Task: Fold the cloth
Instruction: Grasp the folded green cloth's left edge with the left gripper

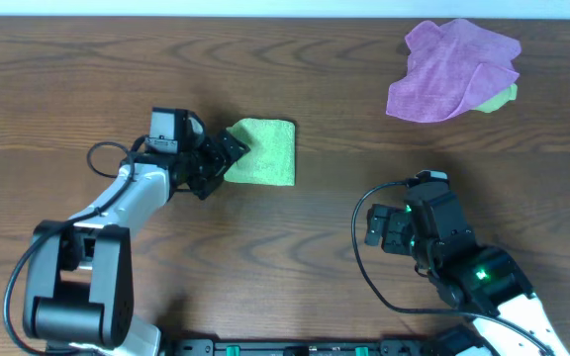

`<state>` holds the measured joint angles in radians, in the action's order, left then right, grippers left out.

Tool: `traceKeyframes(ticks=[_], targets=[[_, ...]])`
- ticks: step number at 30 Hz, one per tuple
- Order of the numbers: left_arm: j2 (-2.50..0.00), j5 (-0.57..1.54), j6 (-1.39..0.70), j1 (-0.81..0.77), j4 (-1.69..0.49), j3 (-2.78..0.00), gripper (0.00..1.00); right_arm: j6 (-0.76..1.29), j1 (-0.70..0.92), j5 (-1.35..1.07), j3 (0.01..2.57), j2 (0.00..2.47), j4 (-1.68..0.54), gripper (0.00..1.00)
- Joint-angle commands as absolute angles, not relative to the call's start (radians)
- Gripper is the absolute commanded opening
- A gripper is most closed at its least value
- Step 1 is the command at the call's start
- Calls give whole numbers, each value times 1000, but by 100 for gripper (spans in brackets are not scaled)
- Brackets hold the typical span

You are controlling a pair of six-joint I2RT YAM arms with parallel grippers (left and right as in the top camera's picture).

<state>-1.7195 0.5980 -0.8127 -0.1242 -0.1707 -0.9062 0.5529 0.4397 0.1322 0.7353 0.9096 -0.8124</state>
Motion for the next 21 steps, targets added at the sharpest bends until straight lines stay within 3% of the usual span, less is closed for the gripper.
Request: traceKeyframes(ticks=[1,21], targets=[[-1761,585,-845,-128,-163,-904,95,572,429,154,731,909,-812,99],[-1825,595,-922,-136,-30,-904,96,572,429,154,731,909,-812,99]])
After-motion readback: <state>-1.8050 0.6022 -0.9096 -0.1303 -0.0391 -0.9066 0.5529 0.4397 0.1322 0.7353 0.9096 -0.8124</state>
